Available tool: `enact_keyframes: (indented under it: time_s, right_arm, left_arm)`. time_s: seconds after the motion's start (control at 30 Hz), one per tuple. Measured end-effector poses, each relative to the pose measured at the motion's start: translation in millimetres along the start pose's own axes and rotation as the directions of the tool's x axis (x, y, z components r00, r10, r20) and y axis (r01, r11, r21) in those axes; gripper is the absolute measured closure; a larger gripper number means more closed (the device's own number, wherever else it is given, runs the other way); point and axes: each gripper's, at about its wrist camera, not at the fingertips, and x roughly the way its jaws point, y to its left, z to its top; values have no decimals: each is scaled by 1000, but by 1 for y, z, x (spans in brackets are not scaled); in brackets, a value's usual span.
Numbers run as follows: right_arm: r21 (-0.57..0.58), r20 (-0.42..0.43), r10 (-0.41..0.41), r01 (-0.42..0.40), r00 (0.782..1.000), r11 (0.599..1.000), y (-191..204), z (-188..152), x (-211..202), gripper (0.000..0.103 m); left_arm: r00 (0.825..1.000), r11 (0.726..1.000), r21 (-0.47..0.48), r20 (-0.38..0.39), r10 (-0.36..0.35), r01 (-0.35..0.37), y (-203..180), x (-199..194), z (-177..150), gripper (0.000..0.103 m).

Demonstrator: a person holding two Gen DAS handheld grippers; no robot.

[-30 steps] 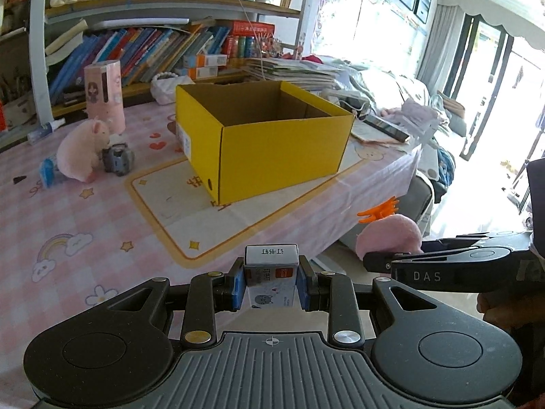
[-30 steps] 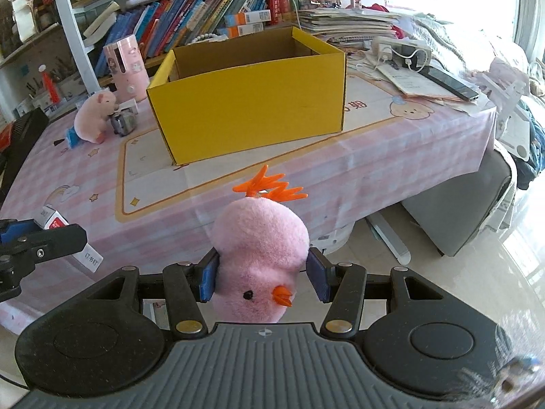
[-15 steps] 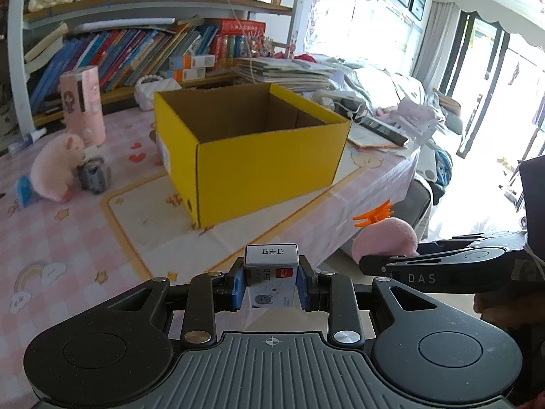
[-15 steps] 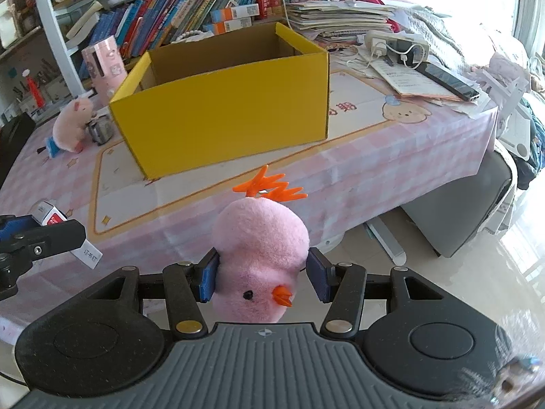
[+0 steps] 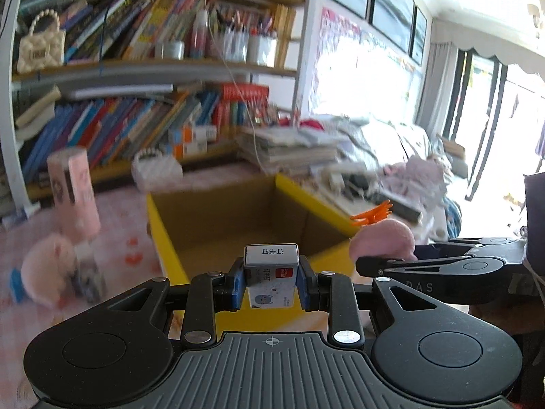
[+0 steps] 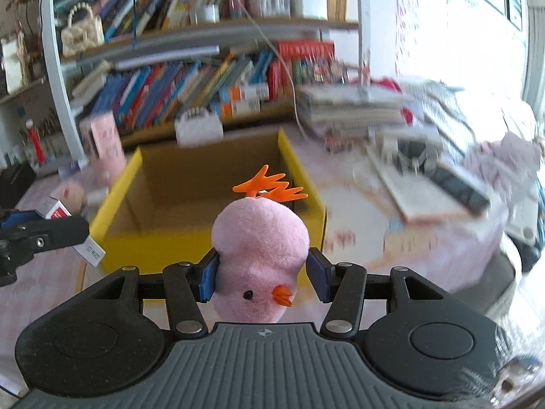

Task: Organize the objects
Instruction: 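Lower the pink chick into the box with the right gripper while the left lowers the white box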

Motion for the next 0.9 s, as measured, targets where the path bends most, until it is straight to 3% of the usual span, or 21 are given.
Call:
enact_keyframes:
  time_s: [0.17, 0.33, 0.67, 0.9]
  right_arm:
    - [-33, 54, 35, -33, 998, 999, -10, 37, 25, 53]
    - [-77, 50, 74, -70, 996, 995, -15, 57, 57, 53]
    - [-189, -82, 161, -174, 984, 966, -6, 65, 126, 52]
    - [-282, -197, 216, -266, 956, 922, 9, 72, 168, 52]
  left_arm:
    - [999, 999, 2, 27, 35, -36, -1, 32, 18, 75]
    - [998, 998, -16, -8, 64, -64, 2, 62, 22, 75]
    - [985, 990, 3, -103, 138, -139, 6, 106, 19, 75]
    - [966, 983, 4, -186, 179, -182, 15, 131, 15, 75]
